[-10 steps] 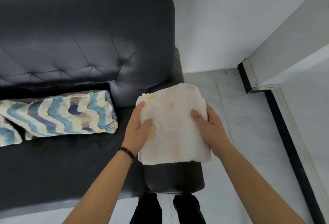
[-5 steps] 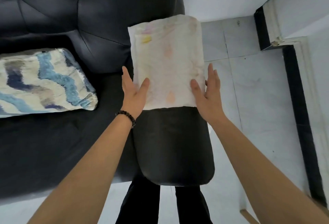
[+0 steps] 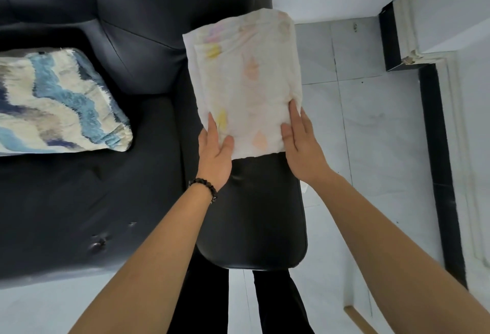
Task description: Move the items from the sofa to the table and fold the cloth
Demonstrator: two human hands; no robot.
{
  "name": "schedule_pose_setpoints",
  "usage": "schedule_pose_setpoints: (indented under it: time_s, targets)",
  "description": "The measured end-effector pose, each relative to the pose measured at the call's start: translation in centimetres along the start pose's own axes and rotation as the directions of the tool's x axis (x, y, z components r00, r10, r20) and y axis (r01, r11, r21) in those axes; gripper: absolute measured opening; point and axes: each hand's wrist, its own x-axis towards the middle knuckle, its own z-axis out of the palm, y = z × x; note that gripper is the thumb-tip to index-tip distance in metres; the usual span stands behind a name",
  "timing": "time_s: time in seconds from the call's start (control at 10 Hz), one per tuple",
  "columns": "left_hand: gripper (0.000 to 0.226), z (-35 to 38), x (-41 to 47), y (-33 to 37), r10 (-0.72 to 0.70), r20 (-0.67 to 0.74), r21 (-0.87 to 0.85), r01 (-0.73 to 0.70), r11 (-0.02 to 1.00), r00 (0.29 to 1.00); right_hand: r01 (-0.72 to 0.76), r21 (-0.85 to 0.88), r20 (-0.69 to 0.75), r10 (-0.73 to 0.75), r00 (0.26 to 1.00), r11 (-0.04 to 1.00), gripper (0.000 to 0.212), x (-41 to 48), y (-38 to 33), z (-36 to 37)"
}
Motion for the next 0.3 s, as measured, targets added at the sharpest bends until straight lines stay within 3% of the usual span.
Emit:
schedule_pose_setpoints:
  time_s: [0.1, 0.2, 0.3]
  targets:
    - [0.063, 0.1, -1.1, 0.6, -0.005, -0.04, 0.142, 0.011, 0.99, 0.999, -0.018, -0.078, 0.026, 0.02, 0.999, 0.997, 0.054, -0.7, -0.2, -0.4]
    - [0.059, -1.2, -3.1, 2.4, 0.06, -0.105, 0.286, -0.027, 0.958, 0.993, -0.058, -0.22, -0.049, 0.048, 0.998, 0.974, 0.056, -1.7, -1.8, -1.7]
    - [0.056, -3.8, -6.9, 5.5, 0.079, -0.141, 0.247, -0.042, 0.968, 0.987, -0.071, -0.169, -0.122, 0.051, 0.991, 0.983, 0.058, -4.8, -5.7, -4.1]
